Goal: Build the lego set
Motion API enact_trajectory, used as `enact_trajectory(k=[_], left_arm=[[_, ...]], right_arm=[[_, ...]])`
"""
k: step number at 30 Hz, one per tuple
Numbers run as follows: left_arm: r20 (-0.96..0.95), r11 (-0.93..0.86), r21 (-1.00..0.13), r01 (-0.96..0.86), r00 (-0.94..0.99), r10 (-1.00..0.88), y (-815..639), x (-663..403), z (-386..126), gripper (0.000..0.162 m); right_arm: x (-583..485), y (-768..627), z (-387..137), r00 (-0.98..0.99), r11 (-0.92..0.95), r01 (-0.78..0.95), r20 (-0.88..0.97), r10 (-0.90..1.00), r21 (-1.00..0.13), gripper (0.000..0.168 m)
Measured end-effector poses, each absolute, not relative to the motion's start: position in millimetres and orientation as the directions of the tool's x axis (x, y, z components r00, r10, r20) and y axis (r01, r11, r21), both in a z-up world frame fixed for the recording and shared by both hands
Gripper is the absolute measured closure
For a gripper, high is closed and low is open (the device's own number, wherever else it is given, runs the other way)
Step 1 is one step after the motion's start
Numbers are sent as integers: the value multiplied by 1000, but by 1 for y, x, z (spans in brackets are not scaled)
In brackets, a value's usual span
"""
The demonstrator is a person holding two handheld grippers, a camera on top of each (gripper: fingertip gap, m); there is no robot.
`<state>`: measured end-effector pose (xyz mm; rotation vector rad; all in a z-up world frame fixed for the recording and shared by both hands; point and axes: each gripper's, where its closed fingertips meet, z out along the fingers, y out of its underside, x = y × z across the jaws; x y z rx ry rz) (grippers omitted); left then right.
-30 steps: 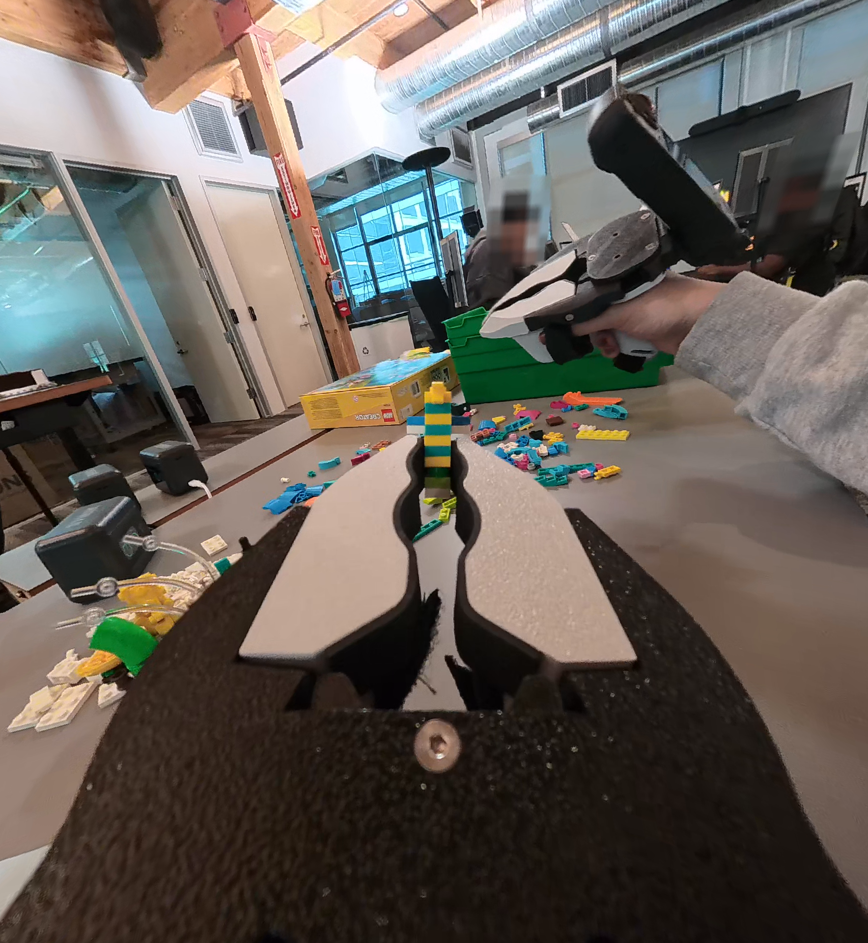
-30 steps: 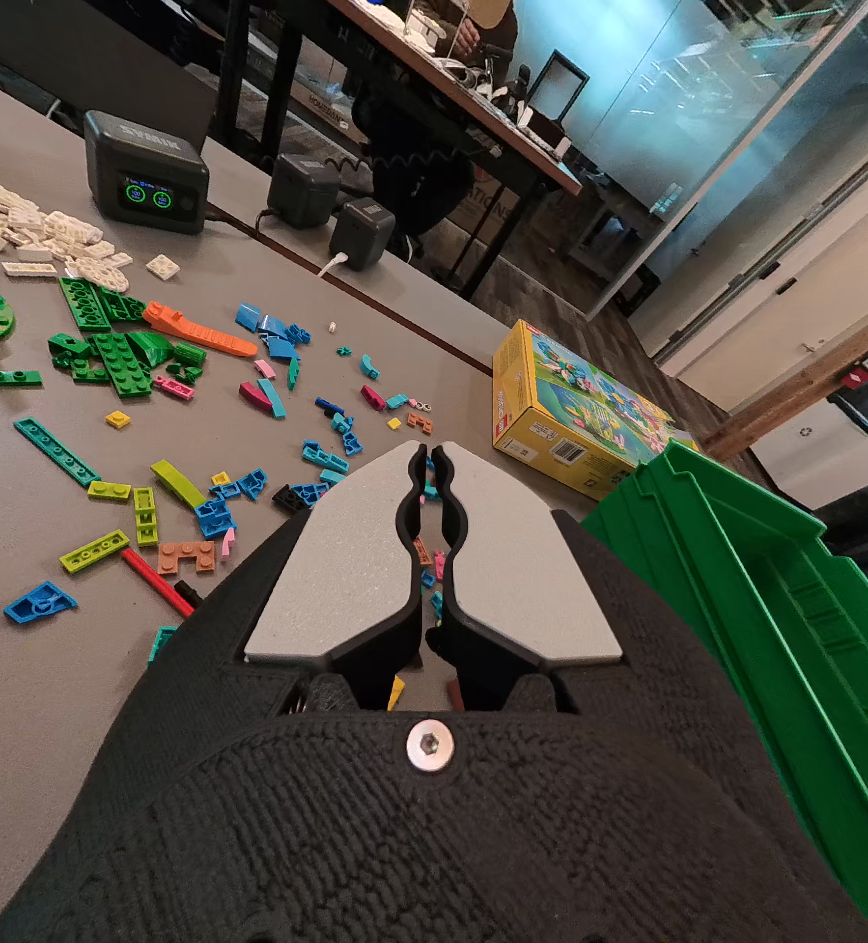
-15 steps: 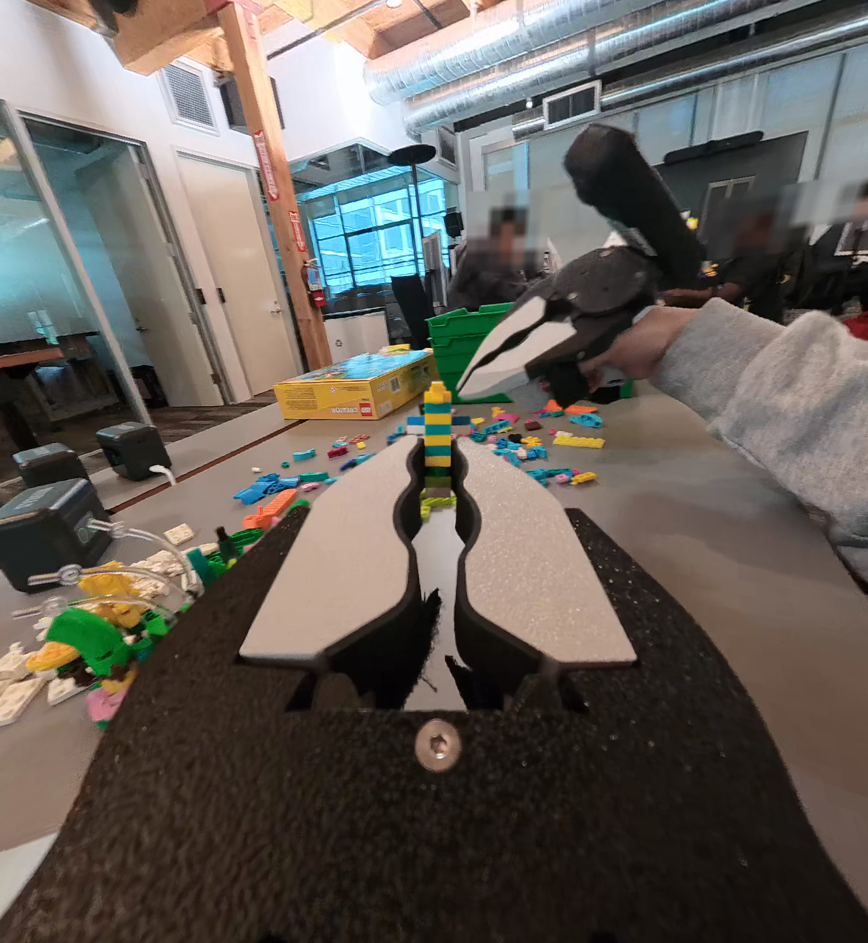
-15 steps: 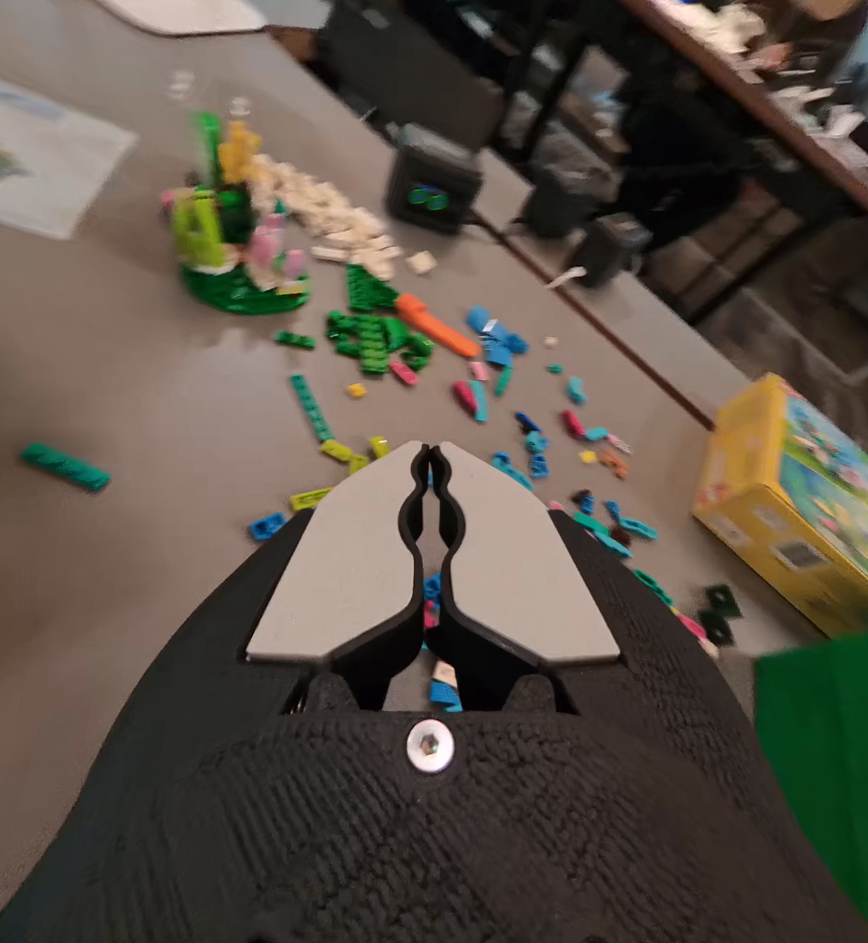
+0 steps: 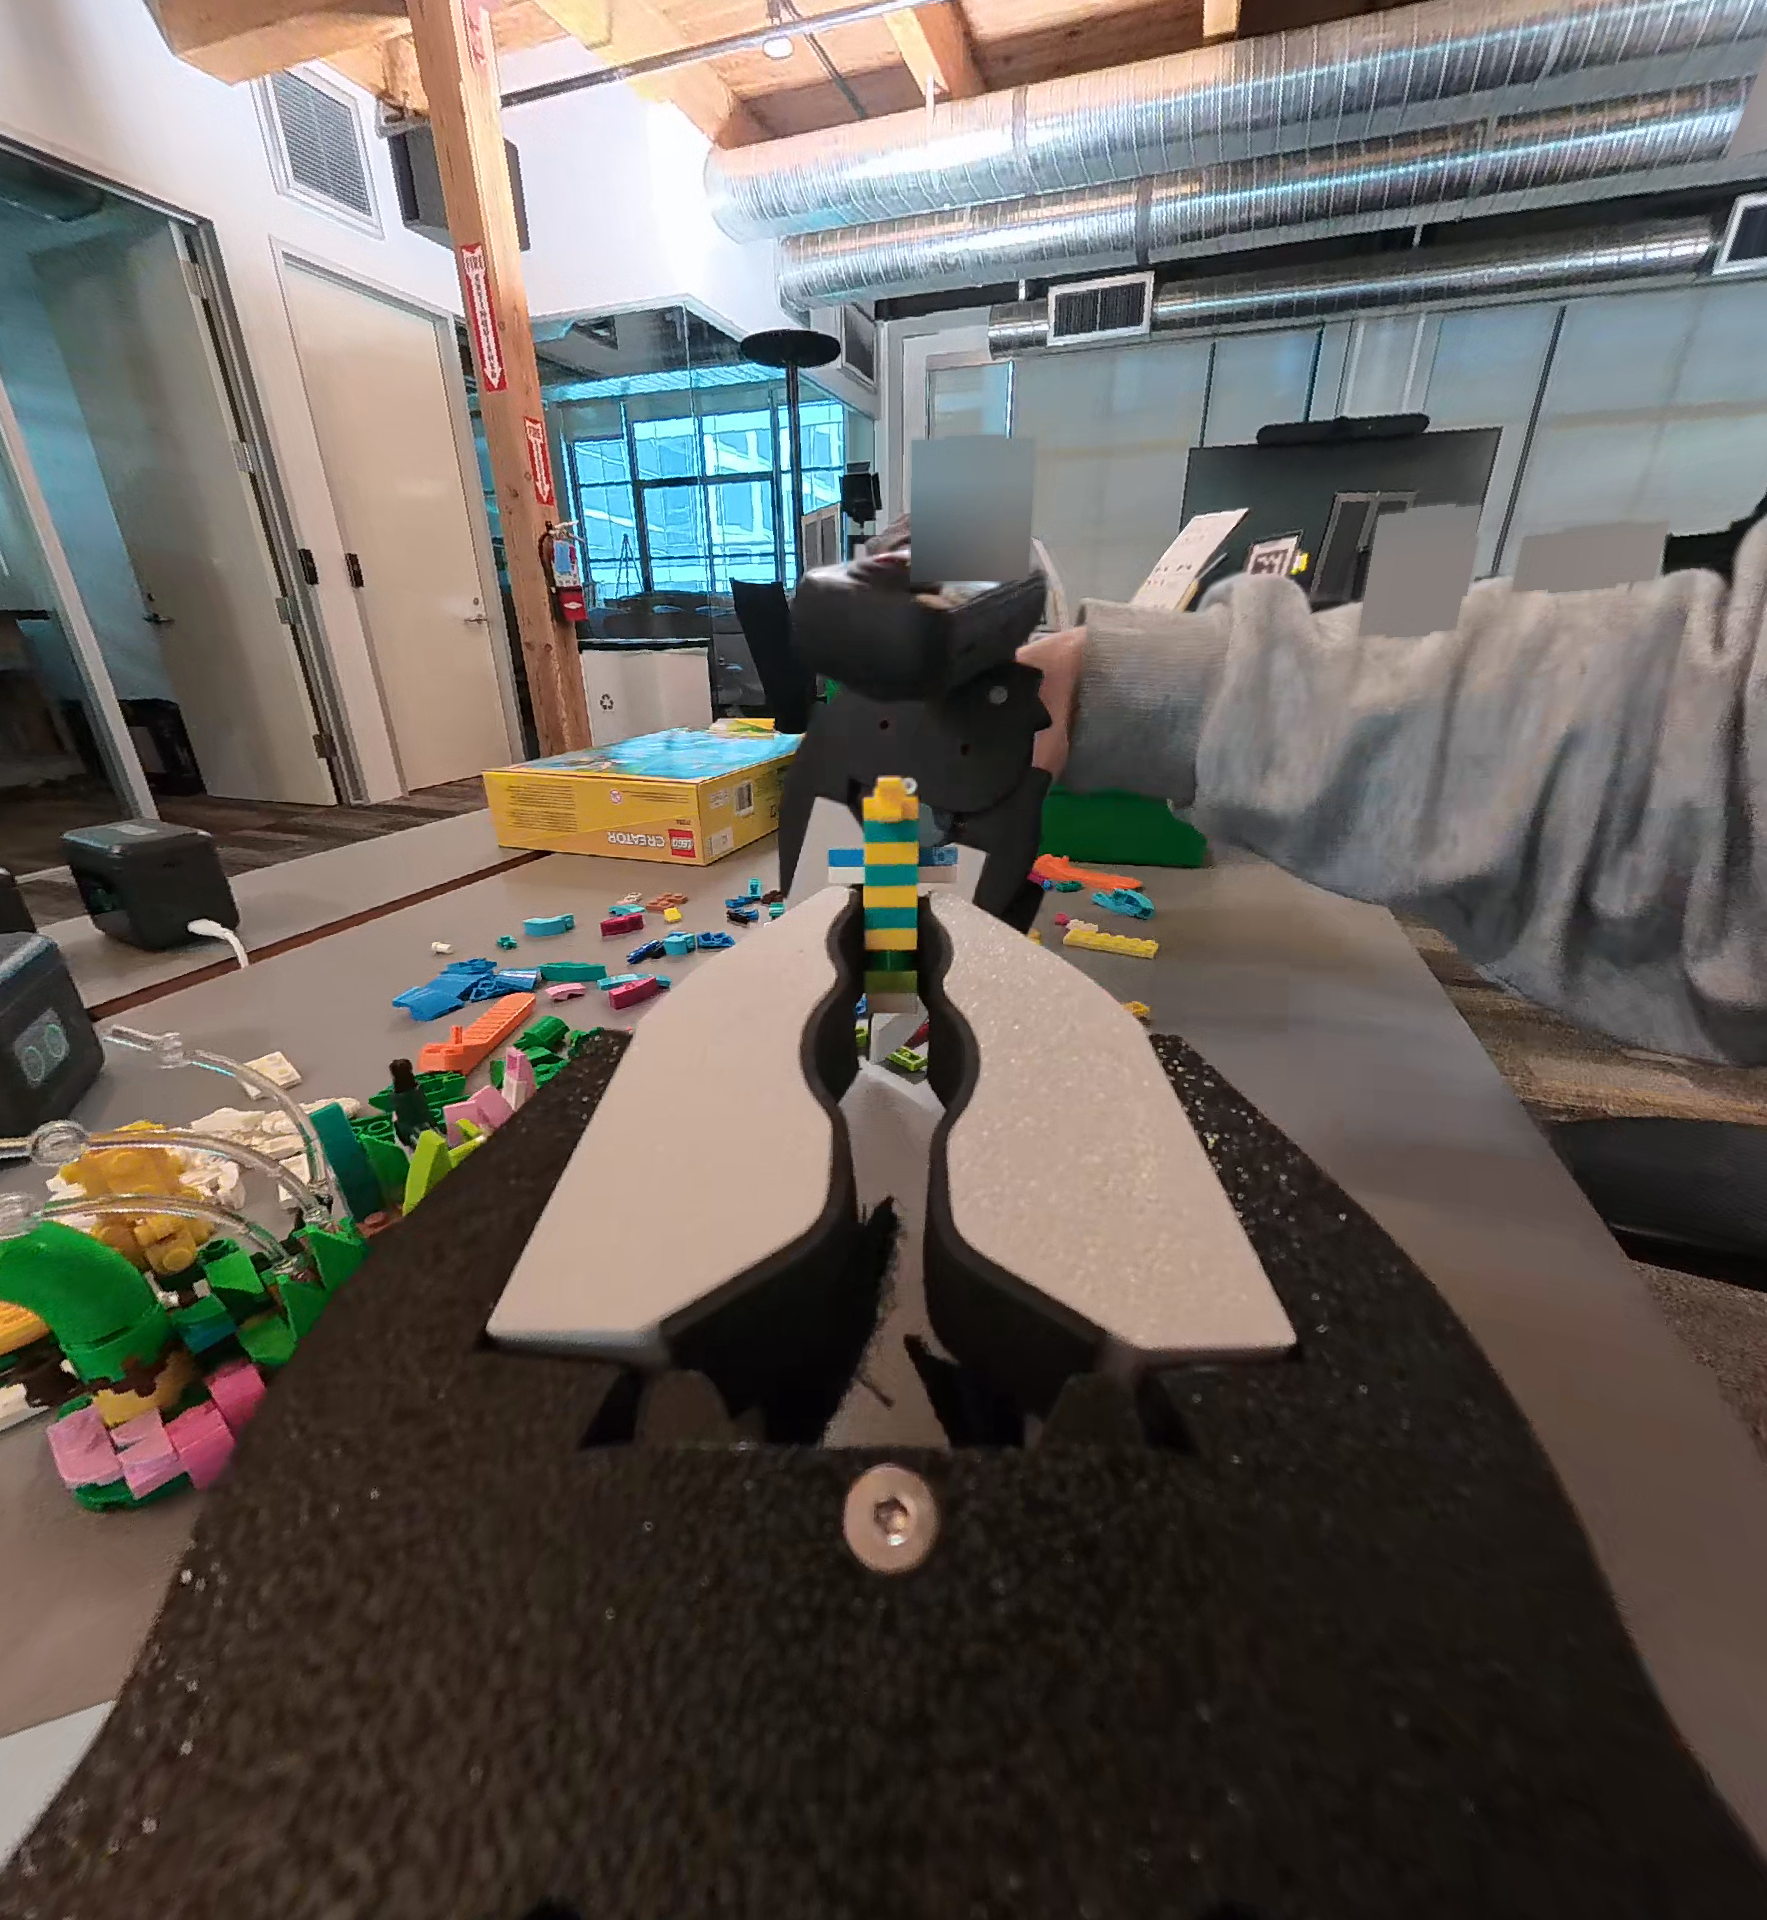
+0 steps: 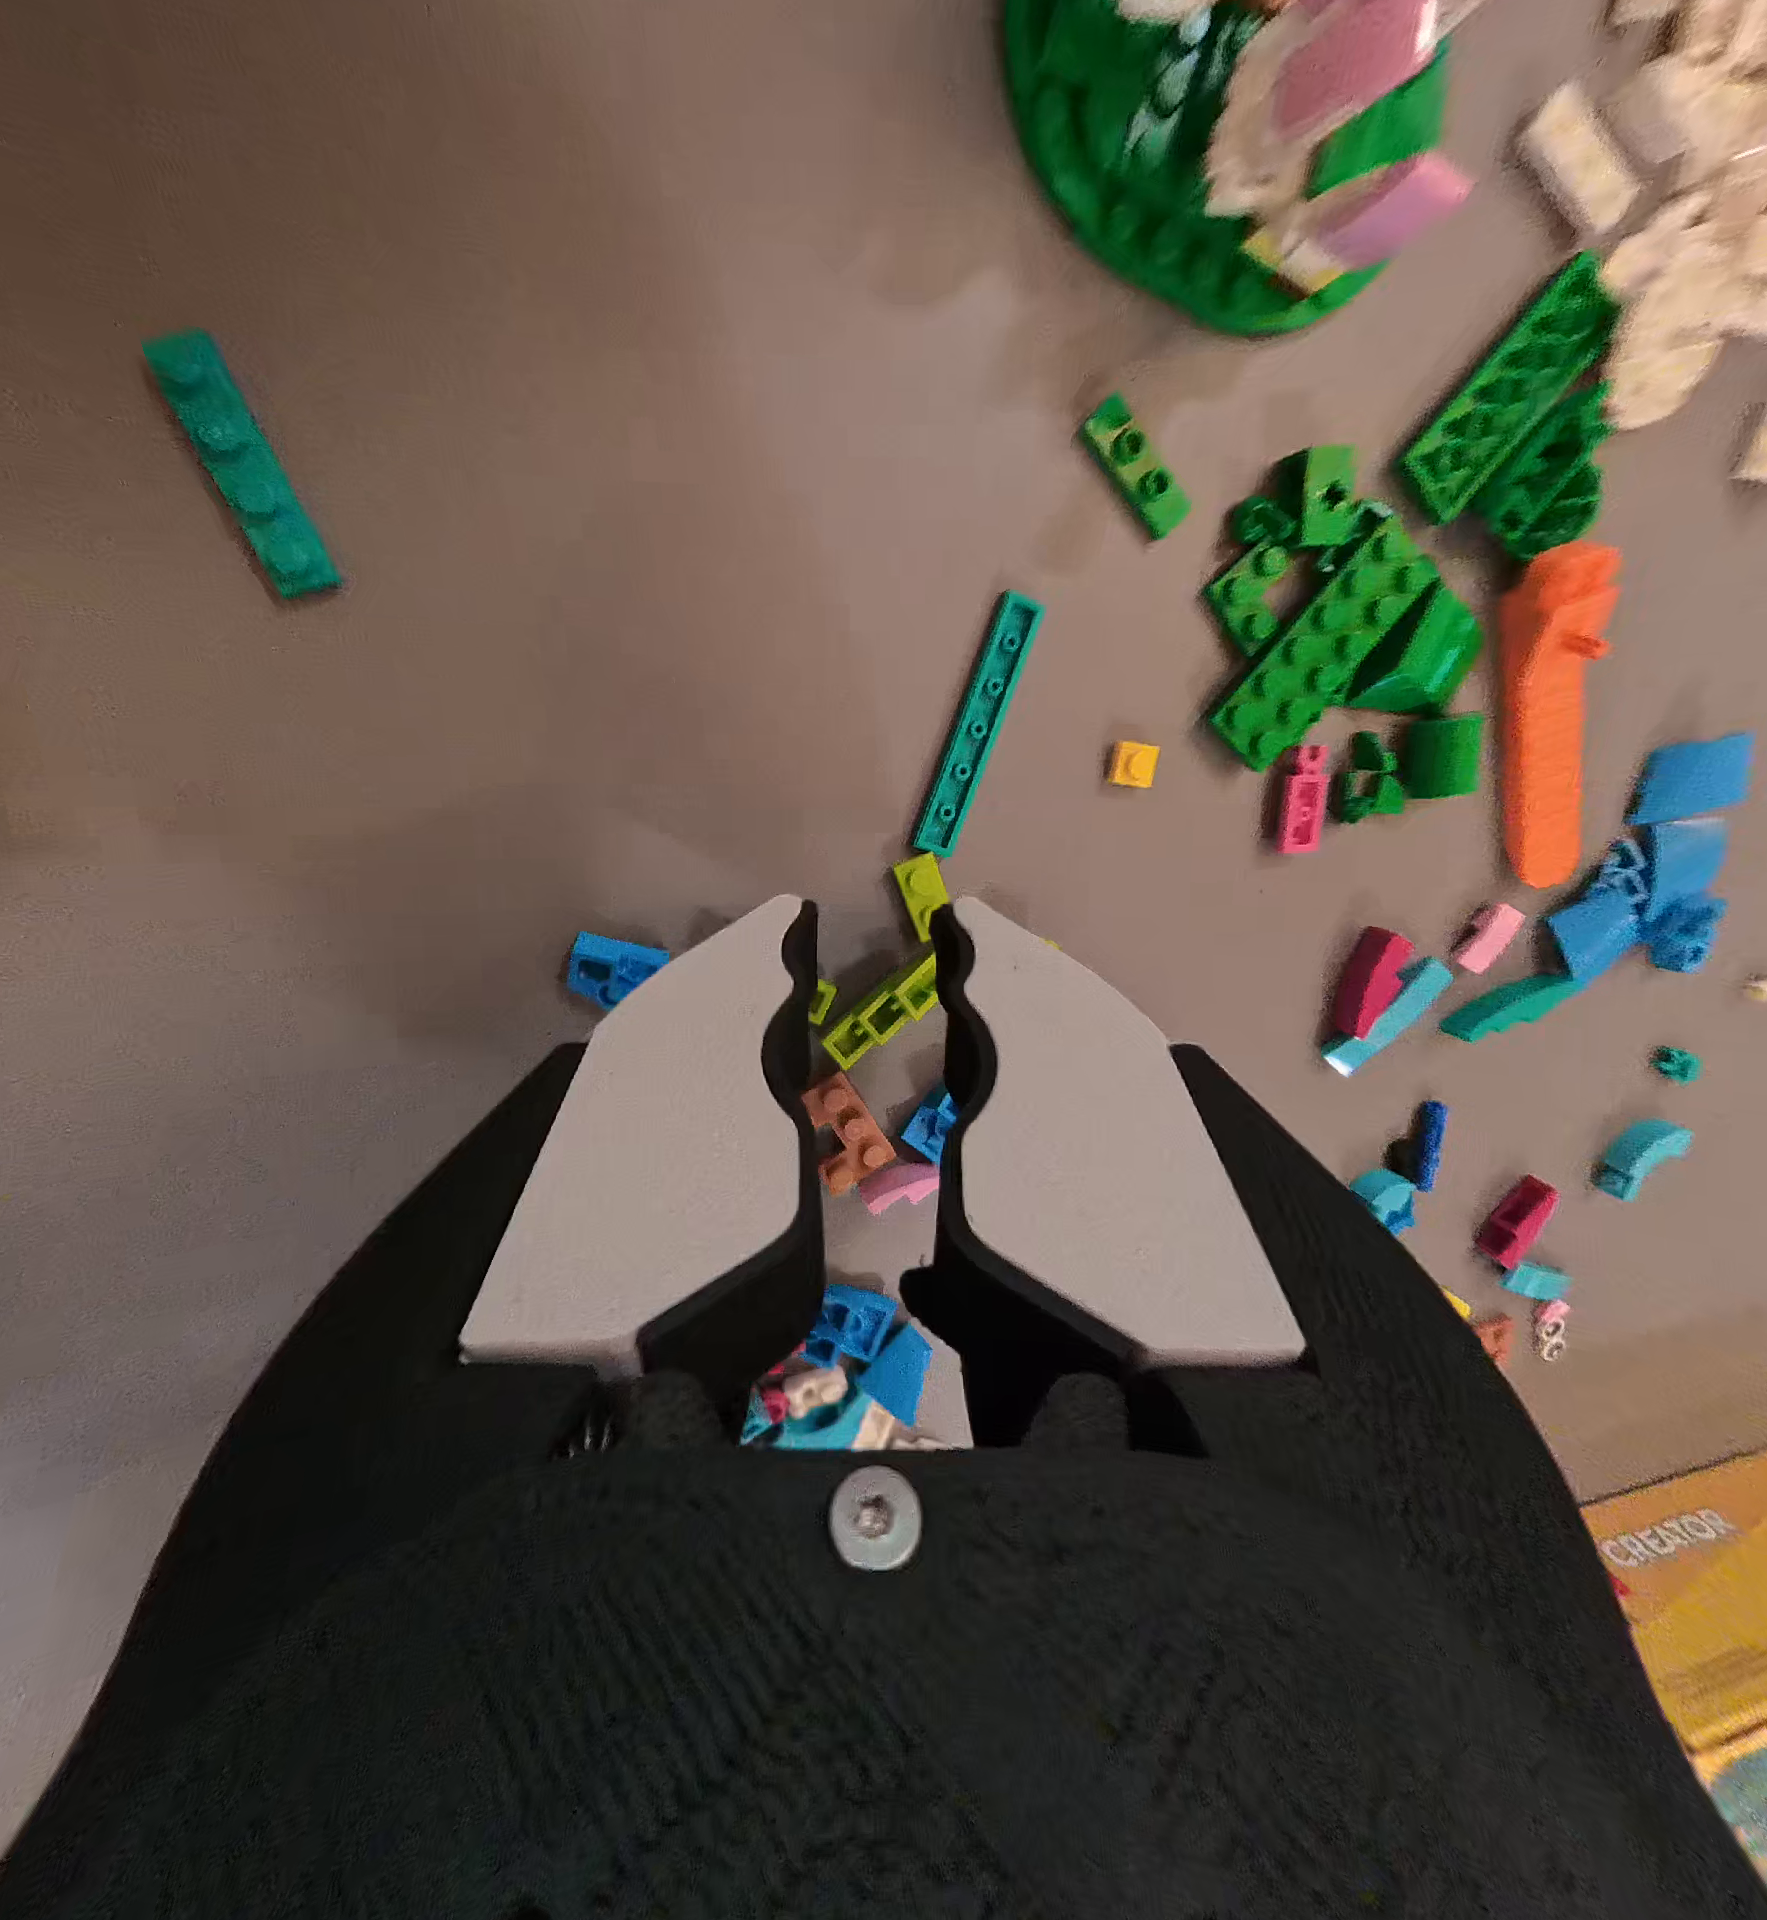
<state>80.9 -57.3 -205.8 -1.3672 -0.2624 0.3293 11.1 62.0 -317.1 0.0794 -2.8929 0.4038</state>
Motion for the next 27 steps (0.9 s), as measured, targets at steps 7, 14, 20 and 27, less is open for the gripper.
enact_trajectory(k=[7,14,20,27], left_arm=[[10,178,-982,-61,927,375,-59,79,-205,154],[34,193,-980,-41,928,371,-61,78,-205,154],[83,225,-974,0,931,357,-65,75,-203,154],[108,239,-971,22,929,353,-67,72,-203,154]], right_arm=[[3,61,-323,-984,971,-110,159,-77,-210,151],[0,57,-325,-992,981,-90,98,-73,-173,162],[1,60,-321,-998,988,-20,62,-11,-153,164],[16,34,-271,-998,943,-22,70,1,-331,164]])
